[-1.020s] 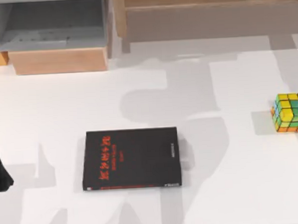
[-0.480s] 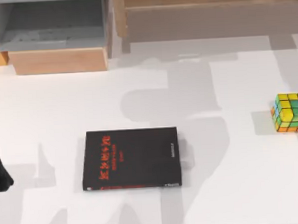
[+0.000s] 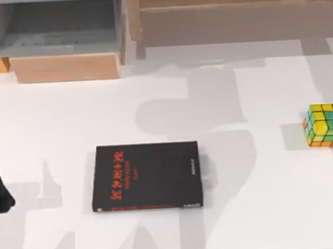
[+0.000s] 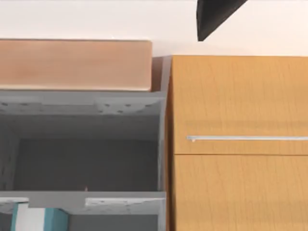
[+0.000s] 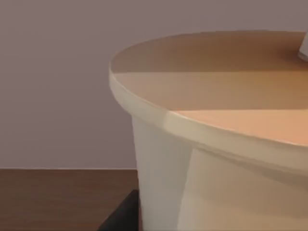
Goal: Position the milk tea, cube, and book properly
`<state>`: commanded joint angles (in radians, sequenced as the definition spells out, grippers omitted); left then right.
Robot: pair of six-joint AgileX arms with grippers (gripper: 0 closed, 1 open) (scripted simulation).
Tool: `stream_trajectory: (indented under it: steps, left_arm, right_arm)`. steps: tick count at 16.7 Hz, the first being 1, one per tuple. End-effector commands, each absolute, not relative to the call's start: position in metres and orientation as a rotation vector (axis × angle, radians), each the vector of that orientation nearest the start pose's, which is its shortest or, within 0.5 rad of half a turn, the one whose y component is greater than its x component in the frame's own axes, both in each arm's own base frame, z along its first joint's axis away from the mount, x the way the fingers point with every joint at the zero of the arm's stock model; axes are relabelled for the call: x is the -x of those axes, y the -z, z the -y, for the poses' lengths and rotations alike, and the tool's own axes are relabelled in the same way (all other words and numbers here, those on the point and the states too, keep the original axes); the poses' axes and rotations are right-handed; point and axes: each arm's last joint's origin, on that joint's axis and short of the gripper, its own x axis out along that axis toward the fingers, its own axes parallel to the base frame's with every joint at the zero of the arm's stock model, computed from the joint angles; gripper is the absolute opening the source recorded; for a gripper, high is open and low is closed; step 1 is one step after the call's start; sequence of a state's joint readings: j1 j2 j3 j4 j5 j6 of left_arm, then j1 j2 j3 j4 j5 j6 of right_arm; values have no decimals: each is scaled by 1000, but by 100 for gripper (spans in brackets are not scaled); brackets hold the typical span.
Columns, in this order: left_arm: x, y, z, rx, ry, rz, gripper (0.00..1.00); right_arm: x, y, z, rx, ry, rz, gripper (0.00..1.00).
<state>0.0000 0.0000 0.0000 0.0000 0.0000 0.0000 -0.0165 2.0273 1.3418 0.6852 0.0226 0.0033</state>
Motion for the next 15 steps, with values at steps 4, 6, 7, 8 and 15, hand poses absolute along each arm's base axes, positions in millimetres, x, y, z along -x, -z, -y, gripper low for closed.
stream_trajectory:
  steps: [4,6,7,8,15]
  left_arm:
    - [-106,-160,1,0,0,0,100]
    - [-106,-160,1,0,0,0,100]
    - [-106,-160,1,0,0,0,100]
    - [-106,-160,1,0,0,0,100]
    - [-106,-160,1,0,0,0,100]
  right_arm:
    - [-468,-228,2,9,13,2,0]
    - [-464,-232,2,9,13,11,0]
    - [-459,-235,2,10,13,17,0]
    - [-451,-238,2,9,13,18,0]
    - [-390,-238,1,9,13,-4,0]
